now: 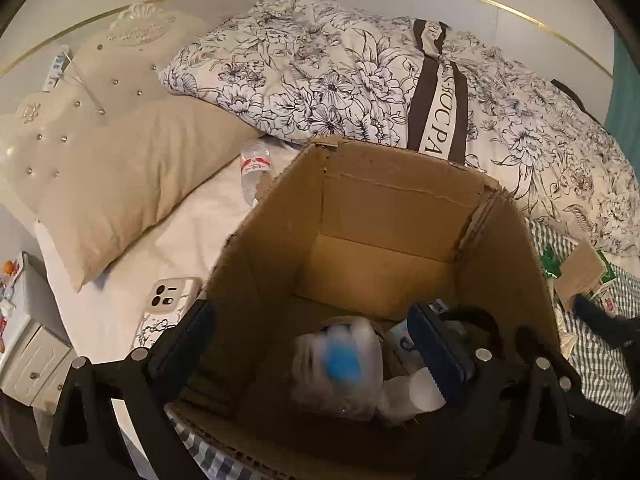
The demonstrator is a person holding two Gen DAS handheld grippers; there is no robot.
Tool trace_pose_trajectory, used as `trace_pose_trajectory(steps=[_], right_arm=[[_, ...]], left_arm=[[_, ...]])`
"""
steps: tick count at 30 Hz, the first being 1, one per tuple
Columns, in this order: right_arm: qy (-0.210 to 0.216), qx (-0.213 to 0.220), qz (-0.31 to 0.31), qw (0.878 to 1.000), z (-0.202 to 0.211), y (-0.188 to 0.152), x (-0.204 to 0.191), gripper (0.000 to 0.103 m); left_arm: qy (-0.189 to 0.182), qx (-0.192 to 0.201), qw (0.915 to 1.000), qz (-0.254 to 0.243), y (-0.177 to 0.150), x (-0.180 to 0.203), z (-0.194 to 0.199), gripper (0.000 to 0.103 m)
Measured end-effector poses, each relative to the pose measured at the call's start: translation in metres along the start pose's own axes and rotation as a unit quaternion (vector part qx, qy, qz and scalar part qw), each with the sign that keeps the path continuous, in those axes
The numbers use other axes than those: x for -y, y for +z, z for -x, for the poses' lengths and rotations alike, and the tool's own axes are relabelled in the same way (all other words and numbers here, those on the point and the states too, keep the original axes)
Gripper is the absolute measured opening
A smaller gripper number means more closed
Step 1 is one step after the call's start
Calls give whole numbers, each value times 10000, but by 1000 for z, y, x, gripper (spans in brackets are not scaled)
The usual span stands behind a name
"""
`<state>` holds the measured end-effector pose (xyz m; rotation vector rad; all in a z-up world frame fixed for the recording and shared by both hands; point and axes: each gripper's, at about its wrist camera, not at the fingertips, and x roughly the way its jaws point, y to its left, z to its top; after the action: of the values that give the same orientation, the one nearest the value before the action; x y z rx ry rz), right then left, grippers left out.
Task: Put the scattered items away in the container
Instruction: 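Carry plush toy and black band into the cardboard box and release them, then withdraw both tools from the box back over the bed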
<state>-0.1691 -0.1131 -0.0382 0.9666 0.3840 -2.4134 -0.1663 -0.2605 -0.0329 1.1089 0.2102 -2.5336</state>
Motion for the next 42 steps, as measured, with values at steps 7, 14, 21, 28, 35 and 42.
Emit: trace_pose_trajectory(steps=[7, 14, 21, 28, 35, 42], right_arm=[[-440, 406, -32, 9982, 41, -8, 15, 78], [-456, 549, -470, 9963, 86, -28, 49, 78], [-664, 710, -765, 9923, 137, -59, 85, 79], [-926, 904, -1294, 9831, 191, -112, 136, 87], [-1065, 932, -1825, 9730, 221, -166, 179, 93], [-1001, 1004, -2065, 9681, 225, -202, 196, 93]], left_arm=[[-63, 149, 9999, 42, 1, 9, 31, 101], [-250, 311, 9991, -126, -12, 42, 73, 102], [-508, 524, 9962, -480, -36, 87, 118, 103], [-723, 577, 9930, -739, -69, 128, 142, 103], [-842, 502, 9900, -1009, -108, 161, 144, 103], [-901, 439, 9875, -1220, -133, 185, 140, 103]])
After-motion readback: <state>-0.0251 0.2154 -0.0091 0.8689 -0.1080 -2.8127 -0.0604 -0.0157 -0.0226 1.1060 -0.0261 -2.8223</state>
